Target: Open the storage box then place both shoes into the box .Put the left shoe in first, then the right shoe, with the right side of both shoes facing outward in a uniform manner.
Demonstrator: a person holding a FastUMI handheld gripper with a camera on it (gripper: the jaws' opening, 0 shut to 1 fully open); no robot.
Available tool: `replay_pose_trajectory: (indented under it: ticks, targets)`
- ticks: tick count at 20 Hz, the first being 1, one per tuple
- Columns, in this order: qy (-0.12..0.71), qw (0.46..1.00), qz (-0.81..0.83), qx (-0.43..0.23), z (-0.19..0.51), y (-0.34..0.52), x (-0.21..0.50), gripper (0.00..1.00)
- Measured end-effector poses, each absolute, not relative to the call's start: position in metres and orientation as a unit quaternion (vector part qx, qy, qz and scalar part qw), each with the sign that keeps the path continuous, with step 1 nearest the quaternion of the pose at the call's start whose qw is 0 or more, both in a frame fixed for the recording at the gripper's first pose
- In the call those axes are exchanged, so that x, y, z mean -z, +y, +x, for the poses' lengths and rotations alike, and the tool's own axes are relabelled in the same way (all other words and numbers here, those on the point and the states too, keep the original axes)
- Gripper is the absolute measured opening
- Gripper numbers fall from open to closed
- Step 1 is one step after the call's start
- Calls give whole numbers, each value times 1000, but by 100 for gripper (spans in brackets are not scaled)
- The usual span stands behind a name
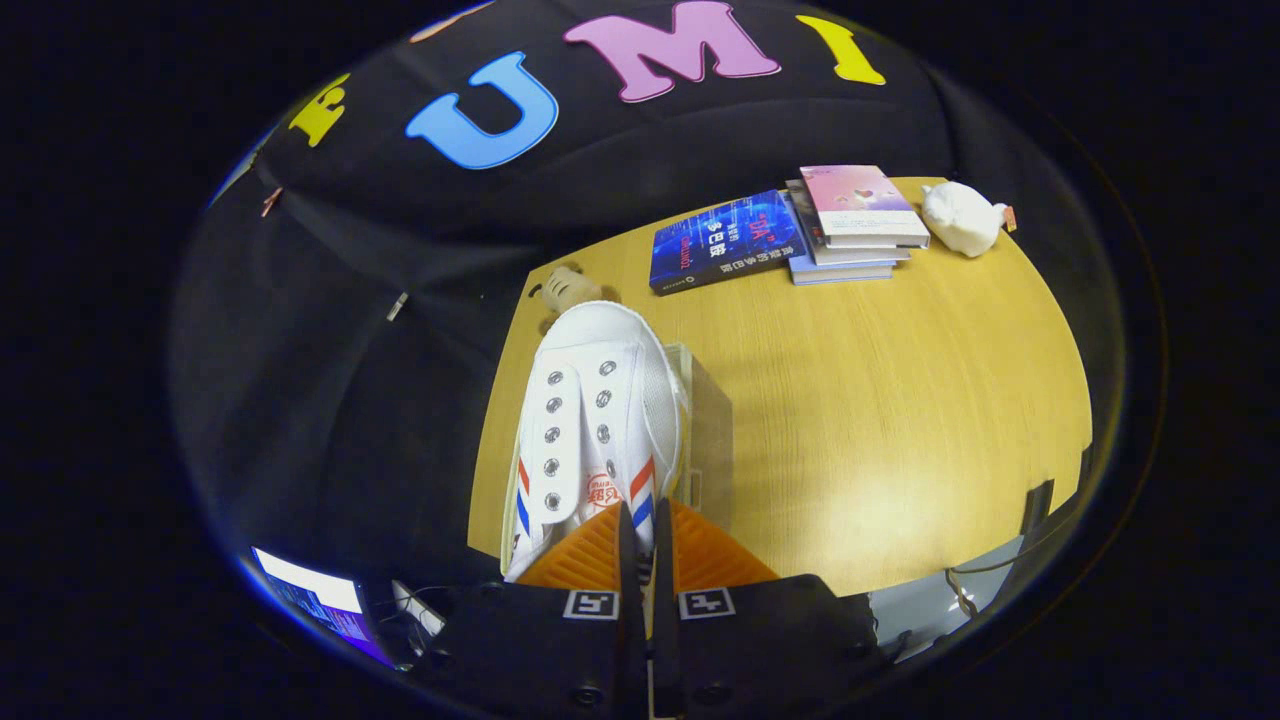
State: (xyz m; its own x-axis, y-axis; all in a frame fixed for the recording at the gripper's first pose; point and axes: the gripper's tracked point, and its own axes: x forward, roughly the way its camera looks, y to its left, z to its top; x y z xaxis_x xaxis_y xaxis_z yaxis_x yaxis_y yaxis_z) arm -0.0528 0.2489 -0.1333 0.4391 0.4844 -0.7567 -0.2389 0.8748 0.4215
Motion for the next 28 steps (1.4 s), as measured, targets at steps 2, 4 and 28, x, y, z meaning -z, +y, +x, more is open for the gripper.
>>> replay_pose_trajectory:
  ticks: [2, 4, 28]
  targets:
    - [493, 836, 112, -213, -52, 263, 150, 7]
    - [497, 837, 97, -207, -51, 271, 154, 7]
    - [327, 919, -5, -221, 8, 141, 91, 99]
